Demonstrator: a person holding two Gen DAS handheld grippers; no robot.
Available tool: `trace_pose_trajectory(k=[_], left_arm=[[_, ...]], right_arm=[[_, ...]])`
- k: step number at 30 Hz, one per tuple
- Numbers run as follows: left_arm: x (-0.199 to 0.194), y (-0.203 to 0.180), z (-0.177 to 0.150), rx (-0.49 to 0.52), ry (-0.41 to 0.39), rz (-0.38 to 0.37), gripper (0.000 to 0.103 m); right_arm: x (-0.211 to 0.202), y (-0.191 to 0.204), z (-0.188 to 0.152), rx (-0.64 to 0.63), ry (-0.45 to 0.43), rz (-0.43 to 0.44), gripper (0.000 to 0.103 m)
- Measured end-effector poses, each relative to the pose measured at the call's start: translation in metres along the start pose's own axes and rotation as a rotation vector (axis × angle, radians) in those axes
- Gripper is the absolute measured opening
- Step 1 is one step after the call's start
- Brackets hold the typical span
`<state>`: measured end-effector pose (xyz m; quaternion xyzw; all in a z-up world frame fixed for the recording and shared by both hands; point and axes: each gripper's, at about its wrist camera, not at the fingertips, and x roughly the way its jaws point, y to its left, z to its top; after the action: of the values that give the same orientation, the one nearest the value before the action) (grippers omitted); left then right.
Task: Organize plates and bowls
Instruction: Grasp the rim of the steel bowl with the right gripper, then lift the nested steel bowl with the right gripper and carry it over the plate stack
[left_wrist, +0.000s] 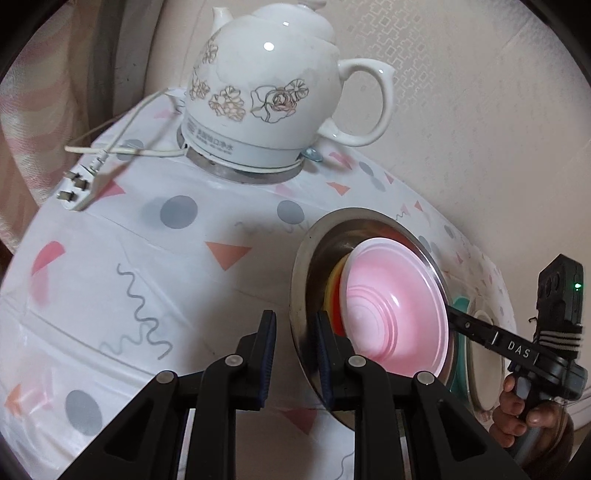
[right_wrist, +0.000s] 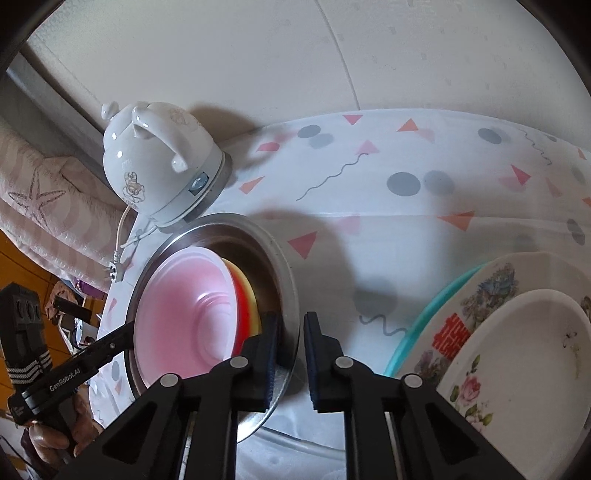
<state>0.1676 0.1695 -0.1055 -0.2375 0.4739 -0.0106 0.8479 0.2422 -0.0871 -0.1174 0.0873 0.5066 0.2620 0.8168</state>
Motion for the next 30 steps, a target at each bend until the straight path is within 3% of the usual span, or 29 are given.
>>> trace_pose_trajectory(k=[3,8,19,30], left_arm=[[0.005,0.005,0.001,-0.015,0.007,-0.038,0.021],[0.012,-0.002,0.003,0.032,0.024,-0.035,0.020],[0.016,-0.001,-0.002,0.039,0.039,-0.082,0.014],[0.001,-0.003,-0.020,0.058,0.013,-0.032,0.015]], right_arm=[[0.002,0.001,0.000,-0.001,0.007,0.000,0.013],[0.007,-0.002,-0.001,0.027,0.028,0.019,0.013],[0.009,0.009,-0.003,-0.041,0.028,-0.054,0.012],[0.011,0.008,-0.011,-0.001,0.073,-0.027,0.012]])
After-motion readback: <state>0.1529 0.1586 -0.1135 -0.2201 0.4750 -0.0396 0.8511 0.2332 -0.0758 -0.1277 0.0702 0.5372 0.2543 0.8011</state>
